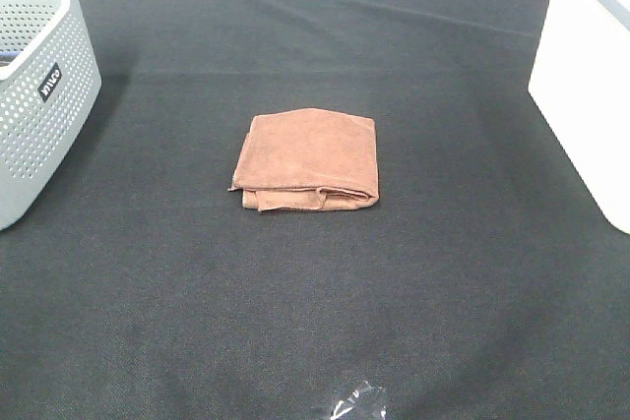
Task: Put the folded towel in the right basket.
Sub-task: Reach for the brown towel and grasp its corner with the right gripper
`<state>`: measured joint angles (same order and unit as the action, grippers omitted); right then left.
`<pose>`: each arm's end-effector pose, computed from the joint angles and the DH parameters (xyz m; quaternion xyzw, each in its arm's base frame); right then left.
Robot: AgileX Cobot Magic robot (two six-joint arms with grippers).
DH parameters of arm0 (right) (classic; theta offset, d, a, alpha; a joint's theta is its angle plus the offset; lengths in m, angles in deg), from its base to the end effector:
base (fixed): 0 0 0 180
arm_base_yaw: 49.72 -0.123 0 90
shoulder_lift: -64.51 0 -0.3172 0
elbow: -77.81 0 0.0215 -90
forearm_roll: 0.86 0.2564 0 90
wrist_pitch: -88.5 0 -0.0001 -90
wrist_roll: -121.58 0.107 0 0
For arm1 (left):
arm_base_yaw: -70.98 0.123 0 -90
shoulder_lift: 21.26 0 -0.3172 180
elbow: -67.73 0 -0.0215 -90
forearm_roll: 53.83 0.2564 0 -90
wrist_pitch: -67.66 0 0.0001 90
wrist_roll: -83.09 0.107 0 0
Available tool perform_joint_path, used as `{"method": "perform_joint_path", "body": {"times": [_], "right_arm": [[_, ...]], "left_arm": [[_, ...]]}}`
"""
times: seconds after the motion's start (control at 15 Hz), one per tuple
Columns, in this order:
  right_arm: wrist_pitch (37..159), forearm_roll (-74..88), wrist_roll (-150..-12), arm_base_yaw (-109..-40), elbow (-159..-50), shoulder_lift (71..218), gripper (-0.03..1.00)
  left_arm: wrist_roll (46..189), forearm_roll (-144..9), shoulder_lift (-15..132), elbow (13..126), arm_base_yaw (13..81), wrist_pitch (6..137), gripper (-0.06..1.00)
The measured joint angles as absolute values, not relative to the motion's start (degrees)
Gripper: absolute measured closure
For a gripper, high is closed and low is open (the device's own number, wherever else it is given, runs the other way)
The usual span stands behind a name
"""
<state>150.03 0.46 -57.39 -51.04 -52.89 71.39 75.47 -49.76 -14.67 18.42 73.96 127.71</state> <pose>-0.0192 0.0017 0.2717 -0.0027 0.8558 0.0221 0.5168 -0.0191 0.0056 0.2742 -0.0795 0.8435 0.0140 0.5310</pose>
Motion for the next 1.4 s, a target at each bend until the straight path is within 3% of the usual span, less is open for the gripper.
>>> {"method": "perform_joint_path", "body": {"times": [1.4], "right_arm": [[150.03,0.52,-57.39,-51.04,-52.89,71.39,0.0]], "left_arm": [[75.47,-49.76,-14.67,18.42,73.96,127.71,-0.05]]}}
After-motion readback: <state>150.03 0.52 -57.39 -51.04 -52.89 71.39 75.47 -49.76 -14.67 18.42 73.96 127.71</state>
